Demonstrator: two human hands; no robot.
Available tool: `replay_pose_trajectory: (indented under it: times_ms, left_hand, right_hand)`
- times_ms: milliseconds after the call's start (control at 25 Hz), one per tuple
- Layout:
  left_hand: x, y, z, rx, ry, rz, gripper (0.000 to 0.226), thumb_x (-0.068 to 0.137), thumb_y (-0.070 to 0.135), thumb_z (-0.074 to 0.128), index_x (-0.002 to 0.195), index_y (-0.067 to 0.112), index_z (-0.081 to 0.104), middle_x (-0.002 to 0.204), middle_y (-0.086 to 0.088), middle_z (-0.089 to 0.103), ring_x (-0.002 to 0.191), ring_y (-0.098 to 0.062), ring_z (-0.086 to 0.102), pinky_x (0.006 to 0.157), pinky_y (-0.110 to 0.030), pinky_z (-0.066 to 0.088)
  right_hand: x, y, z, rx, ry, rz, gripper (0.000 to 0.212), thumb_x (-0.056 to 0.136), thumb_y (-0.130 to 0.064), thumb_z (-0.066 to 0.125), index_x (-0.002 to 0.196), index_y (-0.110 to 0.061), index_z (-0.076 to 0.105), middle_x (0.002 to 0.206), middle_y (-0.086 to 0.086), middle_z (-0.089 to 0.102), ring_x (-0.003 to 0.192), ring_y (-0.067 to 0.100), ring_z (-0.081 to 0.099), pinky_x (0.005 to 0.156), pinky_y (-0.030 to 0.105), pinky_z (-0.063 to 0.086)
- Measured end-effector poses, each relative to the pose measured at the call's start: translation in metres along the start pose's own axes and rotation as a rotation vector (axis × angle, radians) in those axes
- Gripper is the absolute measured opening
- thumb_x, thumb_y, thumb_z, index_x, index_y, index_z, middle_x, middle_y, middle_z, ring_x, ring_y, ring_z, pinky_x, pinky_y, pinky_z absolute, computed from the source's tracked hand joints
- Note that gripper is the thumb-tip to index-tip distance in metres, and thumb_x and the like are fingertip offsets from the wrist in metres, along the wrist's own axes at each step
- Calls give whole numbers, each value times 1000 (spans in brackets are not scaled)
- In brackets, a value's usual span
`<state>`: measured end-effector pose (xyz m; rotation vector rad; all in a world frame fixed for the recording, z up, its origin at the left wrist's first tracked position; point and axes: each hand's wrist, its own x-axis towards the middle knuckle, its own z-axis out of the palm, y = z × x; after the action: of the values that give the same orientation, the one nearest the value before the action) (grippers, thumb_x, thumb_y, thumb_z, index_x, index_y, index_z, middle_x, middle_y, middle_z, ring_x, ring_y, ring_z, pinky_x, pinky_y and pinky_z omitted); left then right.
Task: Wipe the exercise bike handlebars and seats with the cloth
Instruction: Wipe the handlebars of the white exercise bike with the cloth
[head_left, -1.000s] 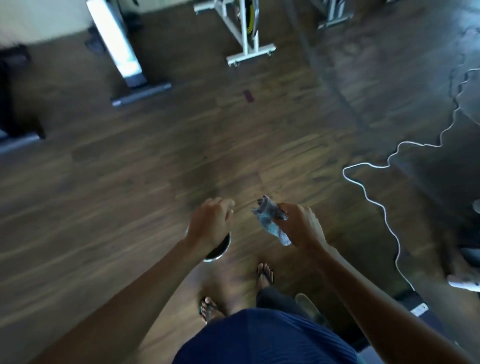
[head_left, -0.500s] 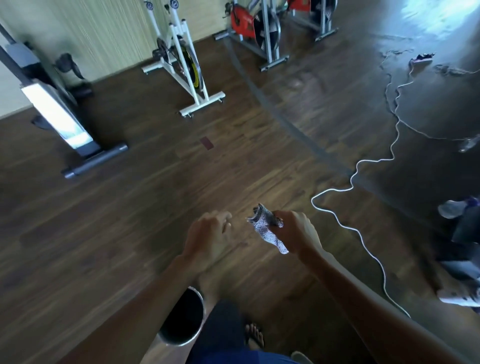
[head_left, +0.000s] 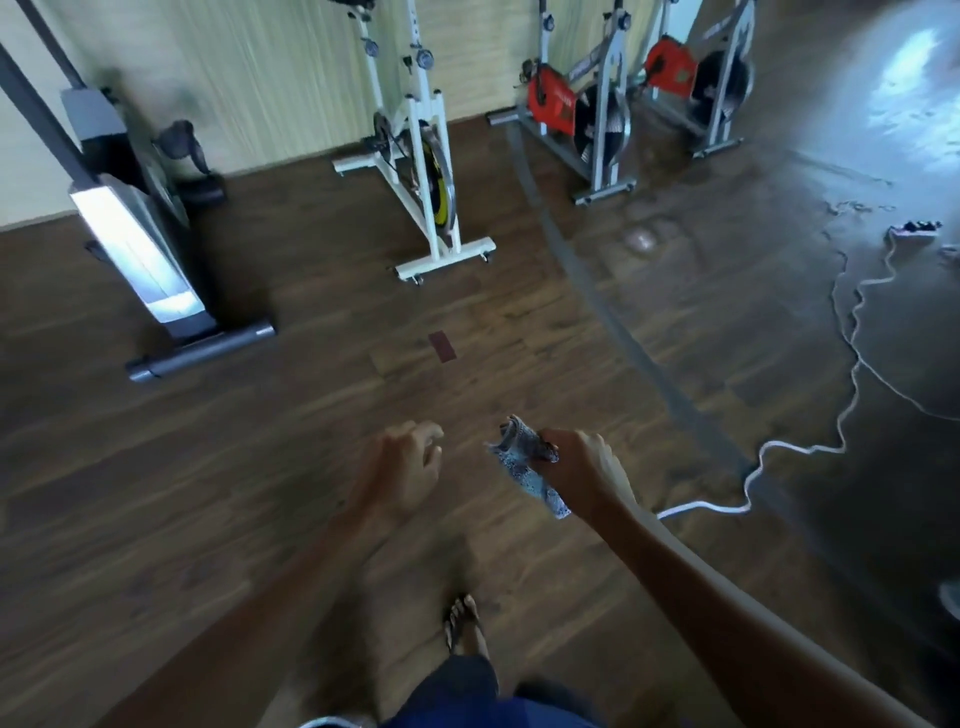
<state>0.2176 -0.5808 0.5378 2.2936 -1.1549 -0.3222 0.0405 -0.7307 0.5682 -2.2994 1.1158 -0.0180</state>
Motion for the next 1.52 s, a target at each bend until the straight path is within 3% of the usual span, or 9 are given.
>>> replay_pose_trajectory:
  times_ms: [160,320,600,800,1000,1240,1440,1520]
  left_hand:
    - [89,-36,-34,-41,78,-126,23,83,21,62,102,17,73,98,-7,75,91,-31,71,81,-43,57]
    - [175,-71,-68,60,159,-184,24,87,20,60,106,17,76,108,-7,75,99,-29,70,84,-33,54]
    - [361,-132,-120,92,234,-337,24,91,17,62,112,19,73,112,-6,74,103,-33,68,85,-37,54]
    - [486,-180,-172,124,286,-449,27,93,20,59,117,22,71,113,0,72,106,-25,67,83,-35,53]
    - [621,-270,-217,155,310,-506,24,92,21,59,111,21,73,111,1,72,106,-25,66,85,-37,53]
    - [803,-366,-288,120,231,-462,22,96,27,47,96,20,68,106,0,71,101,-26,65,79,-31,47]
    - [965,-413,-348,163,155,-301,24,96,31,47,99,19,67,101,-7,72,96,-29,69,77,-35,53]
    - [1029,-423,-361,159,143,-290,20,96,27,50,96,17,68,99,-9,72,96,-31,68,76,-35,53]
  right_hand:
    - [112,-52,-8,-27,-19,-94,14,89,-34,67,89,-20,67,81,5,69,79,32,66,64,35,47]
    - [232,-104,-7,-30,-72,-163,14,89,-33,65,97,-24,70,87,4,71,85,30,67,65,31,41]
    - [462,-204,-10,-24,-130,-314,23,84,-27,60,67,-18,47,66,2,51,67,33,51,60,33,39]
    - [606,-295,-21,-70,-177,-445,38,85,-24,63,59,-18,35,60,-1,44,69,31,51,62,35,40]
    - [750,-389,-2,-46,-192,-505,38,82,-20,65,57,-18,36,56,0,41,65,29,49,59,36,37]
    - [913,-499,13,11,-174,-391,31,86,-28,68,62,-21,48,58,-4,48,69,29,56,61,32,36]
    - [1043,-568,-8,99,-76,-346,17,85,-19,66,69,-19,59,61,-2,55,67,31,61,58,35,39]
    - [1099,-586,-11,119,-30,-330,25,84,-15,65,63,-18,52,58,-3,51,64,31,60,55,35,38]
